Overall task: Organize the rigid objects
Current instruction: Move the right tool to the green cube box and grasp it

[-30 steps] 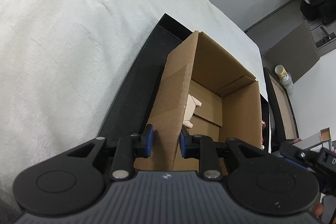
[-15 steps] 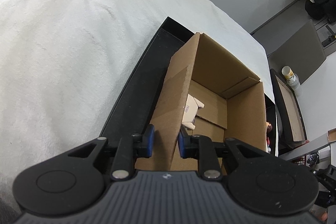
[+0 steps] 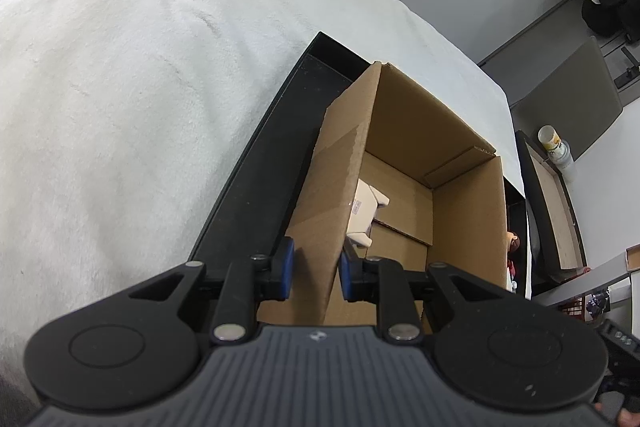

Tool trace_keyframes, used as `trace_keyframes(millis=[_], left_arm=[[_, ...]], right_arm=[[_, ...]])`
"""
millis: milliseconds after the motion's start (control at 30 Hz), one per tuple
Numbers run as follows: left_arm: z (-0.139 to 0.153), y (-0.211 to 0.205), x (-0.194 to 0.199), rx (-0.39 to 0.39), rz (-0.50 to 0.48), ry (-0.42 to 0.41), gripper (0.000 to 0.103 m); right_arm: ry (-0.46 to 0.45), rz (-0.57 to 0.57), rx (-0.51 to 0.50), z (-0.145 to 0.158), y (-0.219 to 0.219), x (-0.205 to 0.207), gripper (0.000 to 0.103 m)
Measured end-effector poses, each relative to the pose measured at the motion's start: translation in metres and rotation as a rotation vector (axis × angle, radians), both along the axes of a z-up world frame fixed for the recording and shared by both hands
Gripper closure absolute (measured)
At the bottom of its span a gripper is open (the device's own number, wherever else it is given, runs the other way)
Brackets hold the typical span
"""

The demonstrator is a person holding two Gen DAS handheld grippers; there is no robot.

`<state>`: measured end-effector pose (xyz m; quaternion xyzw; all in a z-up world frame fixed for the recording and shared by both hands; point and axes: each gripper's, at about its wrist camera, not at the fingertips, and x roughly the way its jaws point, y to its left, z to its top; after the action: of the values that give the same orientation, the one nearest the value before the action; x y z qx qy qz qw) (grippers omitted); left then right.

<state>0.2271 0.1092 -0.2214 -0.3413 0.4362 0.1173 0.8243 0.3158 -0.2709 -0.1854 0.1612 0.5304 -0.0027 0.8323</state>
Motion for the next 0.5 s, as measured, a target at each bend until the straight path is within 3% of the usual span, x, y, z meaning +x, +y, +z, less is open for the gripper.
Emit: trace_keyframes(millis=[233, 500], left_arm=[[-0.001, 0.003, 0.0, -0.007, 0.001, 0.0, 0.081], [0.0, 0.002, 0.0, -0.004, 0.0, -0.002, 0.081]], right_arm=[[0.069, -0.049, 0.038, -0.03, -0.004, 0.012, 0.028], [0.093, -0.008, -0.029, -0.056, 0.015, 0.027, 0.029]])
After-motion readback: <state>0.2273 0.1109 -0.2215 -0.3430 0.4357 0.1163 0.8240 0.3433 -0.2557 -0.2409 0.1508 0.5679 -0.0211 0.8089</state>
